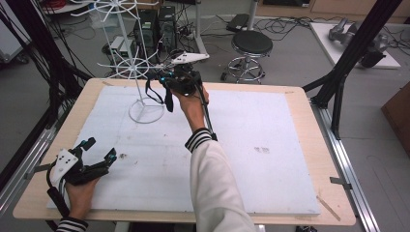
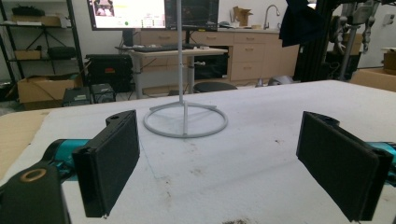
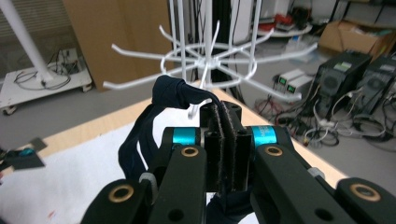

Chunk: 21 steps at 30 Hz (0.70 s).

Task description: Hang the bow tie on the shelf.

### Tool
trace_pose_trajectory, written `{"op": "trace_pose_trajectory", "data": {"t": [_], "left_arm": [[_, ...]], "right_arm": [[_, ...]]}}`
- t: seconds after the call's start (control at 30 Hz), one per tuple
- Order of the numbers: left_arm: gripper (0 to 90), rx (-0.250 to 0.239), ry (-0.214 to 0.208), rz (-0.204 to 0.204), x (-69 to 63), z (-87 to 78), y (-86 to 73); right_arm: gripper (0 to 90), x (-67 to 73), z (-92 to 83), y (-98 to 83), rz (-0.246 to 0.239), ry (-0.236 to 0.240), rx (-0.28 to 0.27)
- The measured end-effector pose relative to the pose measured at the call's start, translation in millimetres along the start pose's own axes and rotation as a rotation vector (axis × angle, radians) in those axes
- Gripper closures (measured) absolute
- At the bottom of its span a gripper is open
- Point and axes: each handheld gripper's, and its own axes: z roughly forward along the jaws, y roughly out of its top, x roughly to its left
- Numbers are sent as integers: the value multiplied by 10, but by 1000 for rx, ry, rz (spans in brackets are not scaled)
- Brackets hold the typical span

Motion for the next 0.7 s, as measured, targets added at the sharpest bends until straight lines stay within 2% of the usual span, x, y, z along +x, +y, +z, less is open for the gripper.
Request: {"op": "trace_pose_trajectory", "data": {"t": [0.7], "left_arm": [[137,1,0,-3,7,0,-1]], "right_arm": [[875,-66,225,-20,13,-32,-10]]}}
